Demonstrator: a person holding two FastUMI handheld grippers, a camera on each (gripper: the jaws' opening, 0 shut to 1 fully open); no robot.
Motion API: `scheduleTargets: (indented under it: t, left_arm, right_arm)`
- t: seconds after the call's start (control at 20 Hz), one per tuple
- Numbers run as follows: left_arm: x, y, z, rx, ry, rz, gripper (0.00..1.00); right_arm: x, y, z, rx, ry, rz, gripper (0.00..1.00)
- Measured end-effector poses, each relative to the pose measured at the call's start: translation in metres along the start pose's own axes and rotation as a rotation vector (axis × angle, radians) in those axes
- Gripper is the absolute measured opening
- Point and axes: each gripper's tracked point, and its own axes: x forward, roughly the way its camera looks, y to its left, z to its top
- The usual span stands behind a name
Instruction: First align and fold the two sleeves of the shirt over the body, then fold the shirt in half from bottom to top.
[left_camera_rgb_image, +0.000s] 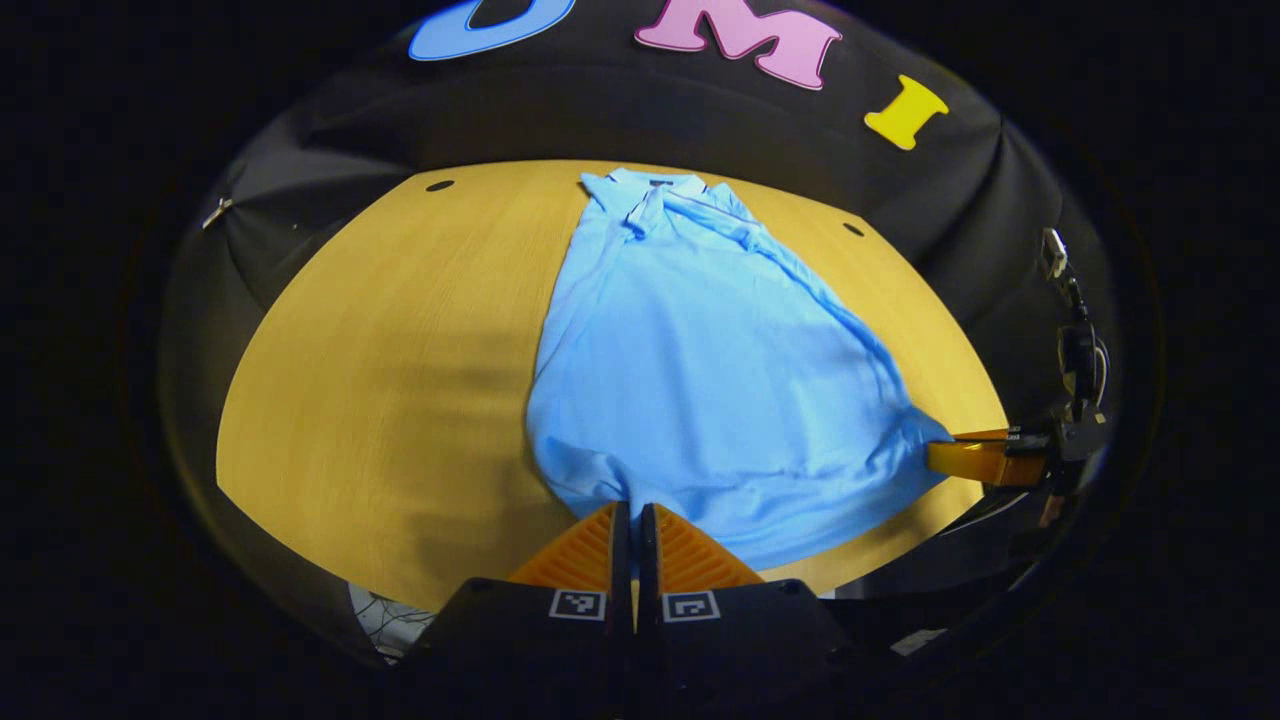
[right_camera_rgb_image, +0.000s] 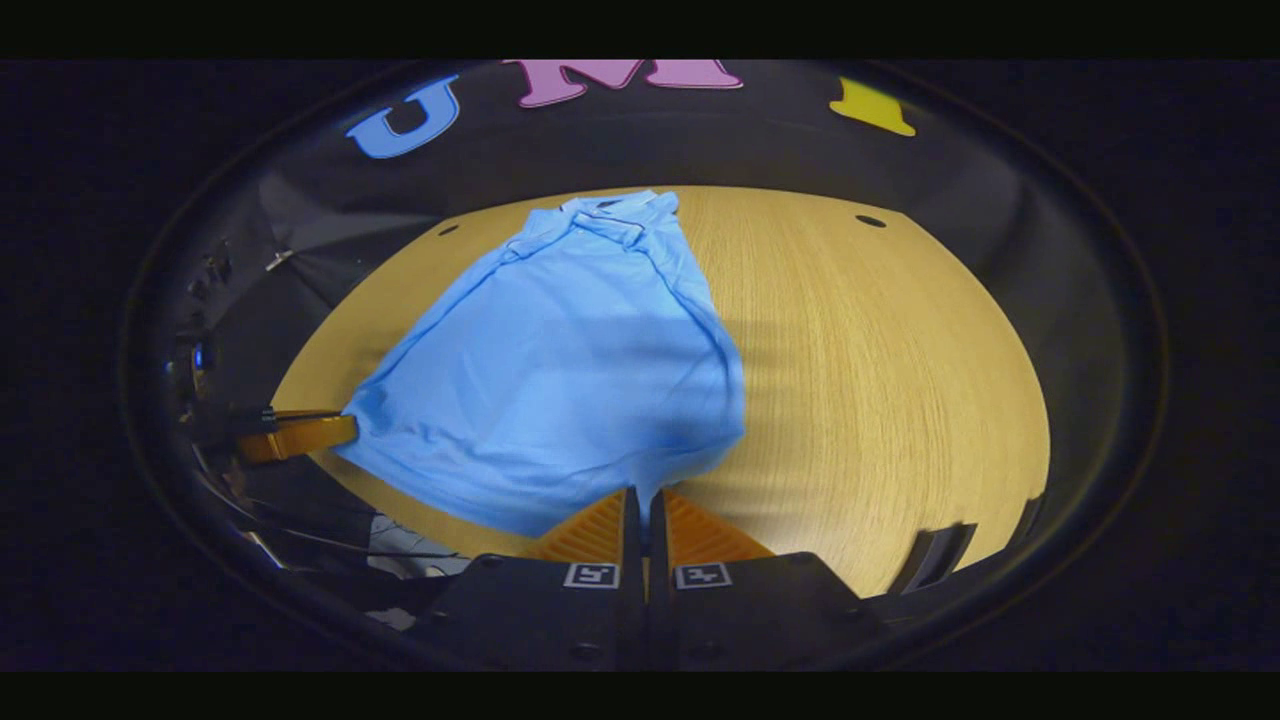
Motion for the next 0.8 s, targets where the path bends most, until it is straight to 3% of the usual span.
scheduleTargets:
  t: [0.3, 0.45, 0.5, 0.55, 0.7, 0.8]
  left_arm:
    - [-0.021, -0.011, 0.098, -0.005, -0.122, -0.013, 0.06]
    - [-0.023, -0.009, 0.15, 0.056, -0.169, 0.0, 0.07]
    - [-0.025, -0.01, 0.167, 0.067, -0.185, 0.003, 0.06]
    - [-0.024, -0.01, 0.185, 0.068, -0.2, 0.002, 0.06]
    - [-0.021, -0.006, 0.25, 0.052, -0.26, 0.005, 0.06]
    - [-0.011, 0.001, 0.286, 0.055, -0.294, 0.026, 0.06]
  right_arm:
    - [-0.007, 0.014, 0.099, 0.004, -0.117, 0.047, 0.05]
    - [-0.008, 0.026, 0.16, -0.007, -0.19, 0.083, 0.05]
    - [-0.006, 0.027, 0.181, -0.018, -0.212, 0.088, 0.0]
    - [-0.004, 0.029, 0.203, -0.028, -0.236, 0.094, 0.11]
    - [0.01, 0.025, 0.266, -0.033, -0.305, 0.099, 0.0]
    - [0.019, 0.021, 0.304, -0.034, -0.341, 0.091, 0.0]
